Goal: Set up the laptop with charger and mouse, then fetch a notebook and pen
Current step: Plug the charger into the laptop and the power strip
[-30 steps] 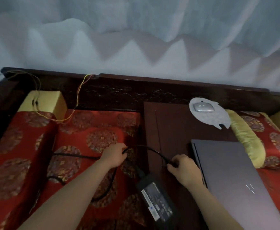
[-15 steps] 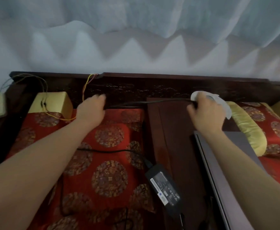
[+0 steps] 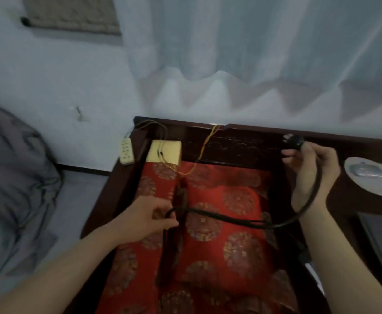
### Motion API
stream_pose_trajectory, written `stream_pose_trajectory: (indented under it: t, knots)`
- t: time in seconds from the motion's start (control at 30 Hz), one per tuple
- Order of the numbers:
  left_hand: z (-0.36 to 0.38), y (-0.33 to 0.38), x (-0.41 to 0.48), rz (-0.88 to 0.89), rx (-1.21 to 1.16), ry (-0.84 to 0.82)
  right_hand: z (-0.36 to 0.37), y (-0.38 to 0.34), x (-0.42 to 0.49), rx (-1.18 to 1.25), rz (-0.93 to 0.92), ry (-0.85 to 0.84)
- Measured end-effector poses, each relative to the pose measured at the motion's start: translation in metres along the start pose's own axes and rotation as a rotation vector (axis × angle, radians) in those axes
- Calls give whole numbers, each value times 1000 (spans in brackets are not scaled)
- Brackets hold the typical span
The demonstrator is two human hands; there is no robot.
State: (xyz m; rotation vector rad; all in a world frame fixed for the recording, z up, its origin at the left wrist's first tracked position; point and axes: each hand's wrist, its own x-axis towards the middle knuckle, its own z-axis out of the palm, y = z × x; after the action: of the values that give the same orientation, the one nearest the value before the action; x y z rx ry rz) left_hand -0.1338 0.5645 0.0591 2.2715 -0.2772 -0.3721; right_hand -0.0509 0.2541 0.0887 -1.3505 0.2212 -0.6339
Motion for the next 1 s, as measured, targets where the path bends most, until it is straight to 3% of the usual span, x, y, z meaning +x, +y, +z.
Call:
stream_pose_trajectory:
  t: [0.17, 0.53, 0.73, 1.0]
  knots:
    - [-52, -101, -14, 14, 88, 57, 104, -8, -108, 131, 168, -152]
    - [-102, -158, -38, 94, 104, -50, 200, -13, -195, 229, 385, -180]
    - [-111, -217, -26, 37, 72, -220, 242, 25, -218, 9, 322, -258]
    - [-151, -306, 66, 109, -25, -436, 323, 105, -198, -171, 316, -86]
